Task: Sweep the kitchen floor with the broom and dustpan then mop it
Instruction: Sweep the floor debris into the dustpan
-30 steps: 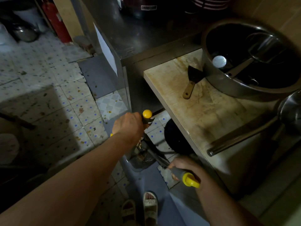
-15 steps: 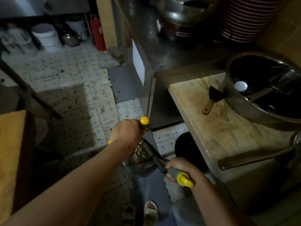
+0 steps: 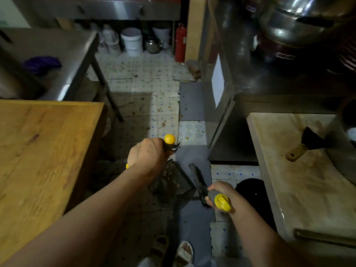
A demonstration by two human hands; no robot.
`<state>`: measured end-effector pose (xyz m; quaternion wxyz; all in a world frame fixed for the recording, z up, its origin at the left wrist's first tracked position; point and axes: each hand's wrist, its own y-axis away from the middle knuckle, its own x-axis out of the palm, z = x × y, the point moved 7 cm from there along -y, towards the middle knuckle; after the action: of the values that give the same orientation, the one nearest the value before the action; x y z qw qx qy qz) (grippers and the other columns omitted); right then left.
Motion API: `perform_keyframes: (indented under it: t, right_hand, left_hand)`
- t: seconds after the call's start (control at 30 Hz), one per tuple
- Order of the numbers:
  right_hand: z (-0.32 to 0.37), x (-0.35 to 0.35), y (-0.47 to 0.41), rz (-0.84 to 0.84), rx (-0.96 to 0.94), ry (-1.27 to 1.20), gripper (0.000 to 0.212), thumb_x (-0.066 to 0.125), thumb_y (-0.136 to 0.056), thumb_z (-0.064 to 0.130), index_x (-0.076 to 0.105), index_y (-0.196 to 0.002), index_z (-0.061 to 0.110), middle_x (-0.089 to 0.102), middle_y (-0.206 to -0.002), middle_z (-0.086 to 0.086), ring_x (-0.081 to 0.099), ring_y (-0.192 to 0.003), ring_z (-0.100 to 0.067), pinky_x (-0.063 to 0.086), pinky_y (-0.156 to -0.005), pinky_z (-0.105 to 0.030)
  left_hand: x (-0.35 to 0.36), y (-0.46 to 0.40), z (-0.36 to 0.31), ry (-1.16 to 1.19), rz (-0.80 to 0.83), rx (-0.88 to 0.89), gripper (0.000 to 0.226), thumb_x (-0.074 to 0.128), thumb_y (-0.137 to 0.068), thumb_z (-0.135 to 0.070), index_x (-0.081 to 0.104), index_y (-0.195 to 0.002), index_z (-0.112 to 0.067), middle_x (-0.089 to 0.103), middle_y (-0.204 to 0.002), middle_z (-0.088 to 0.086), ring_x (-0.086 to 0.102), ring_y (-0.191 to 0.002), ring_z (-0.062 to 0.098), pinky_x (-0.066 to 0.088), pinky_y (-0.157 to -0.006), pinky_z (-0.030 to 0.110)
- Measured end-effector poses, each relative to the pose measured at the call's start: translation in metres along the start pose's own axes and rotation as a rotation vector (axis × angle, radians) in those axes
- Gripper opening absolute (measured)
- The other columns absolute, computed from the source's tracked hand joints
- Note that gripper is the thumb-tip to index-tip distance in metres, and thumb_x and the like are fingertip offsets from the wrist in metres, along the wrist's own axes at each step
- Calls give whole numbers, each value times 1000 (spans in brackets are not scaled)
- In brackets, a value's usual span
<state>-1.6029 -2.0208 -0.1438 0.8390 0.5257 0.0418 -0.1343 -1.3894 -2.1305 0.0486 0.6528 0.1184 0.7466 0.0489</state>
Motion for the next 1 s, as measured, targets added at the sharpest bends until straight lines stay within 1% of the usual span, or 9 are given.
perform_keyframes:
  t: [0.13, 0.2, 0.27, 0.4, 0.47, 0.63, 0.73, 0.9, 1.0]
  right_hand:
    - [-4, 11, -17, 8, 50, -117, 2, 54, -84, 2, 53, -82, 2, 57, -87, -18, 58, -77, -30, 49, -68, -39]
    - [-6, 17, -28, 0, 41, -163, 5, 56, -82, 2, 52, -79, 3, 58, -98, -23, 57, -83, -33, 47, -71, -38]
    - [-6, 22, -33, -18, 40, -193, 16, 54, -85, 0, 48, -71, 7, 55, -91, -21, 54, -78, -30, 46, -69, -36]
    - [-5, 41, -46, -60, 66, -289, 25, 45, -90, -5, 40, -67, 4, 39, -71, -13, 42, -61, -23, 43, -36, -21]
    - [-3, 52, -51, -70, 72, -283, 22, 44, -91, -5, 42, -69, 2, 40, -71, -14, 42, -60, -22, 40, -31, -19]
    - [16, 89, -66, -63, 59, -213, 17, 45, -91, -5, 47, -74, -2, 40, -68, -14, 45, -52, -25, 41, -34, -22]
    - [46, 115, -68, 24, 19, -98, 17, 46, -93, -1, 49, -77, 4, 46, -70, -8, 55, -34, -11, 45, -39, -24]
    - [87, 137, -79, 103, 11, -49, 18, 54, -88, 4, 49, -72, 10, 51, -74, -7, 51, -63, -18, 48, -61, -30]
    - [106, 147, -87, 140, 36, -15, 18, 51, -90, 5, 48, -73, 3, 48, -76, -14, 50, -59, -22, 47, -45, -26]
  left_hand:
    - [-5, 8, 23, 31, -11, -74, 38, 50, -91, -50, 61, -104, -16, 65, -103, 9, 62, -96, 31, 40, -68, 30]
    - [-7, 9, 33, 28, -16, -102, 38, 51, -91, -50, 60, -104, -15, 65, -103, 9, 62, -96, 30, 40, -67, 30]
    - [-10, 7, 41, 26, -15, -118, 37, 52, -92, -48, 60, -103, -14, 64, -101, 9, 62, -94, 29, 39, -66, 30]
    - [-14, -3, 56, 16, -21, -131, 32, 52, -92, -45, 60, -102, -16, 64, -101, 8, 62, -93, 29, 38, -65, 30]
    - [-15, -8, 64, 17, -22, -133, 32, 51, -93, -47, 59, -100, -17, 64, -97, 7, 62, -91, 28, 37, -64, 30]
    - [-16, -27, 87, 22, -14, -146, 25, 52, -94, -42, 59, -102, -19, 64, -100, 5, 62, -94, 28, 41, -66, 30]
    - [-19, -43, 98, 33, -3, -163, 24, 53, -93, -41, 59, -102, -19, 63, -97, 4, 62, -92, 27, 42, -66, 30]
    - [-23, -64, 108, 30, -5, -166, 16, 57, -92, -33, 59, -104, -23, 64, -100, 4, 62, -94, 27, 42, -66, 30]
    - [-24, -74, 115, 37, -6, -173, 15, 57, -92, -33, 59, -104, -24, 64, -98, 3, 63, -92, 26, 44, -67, 30]
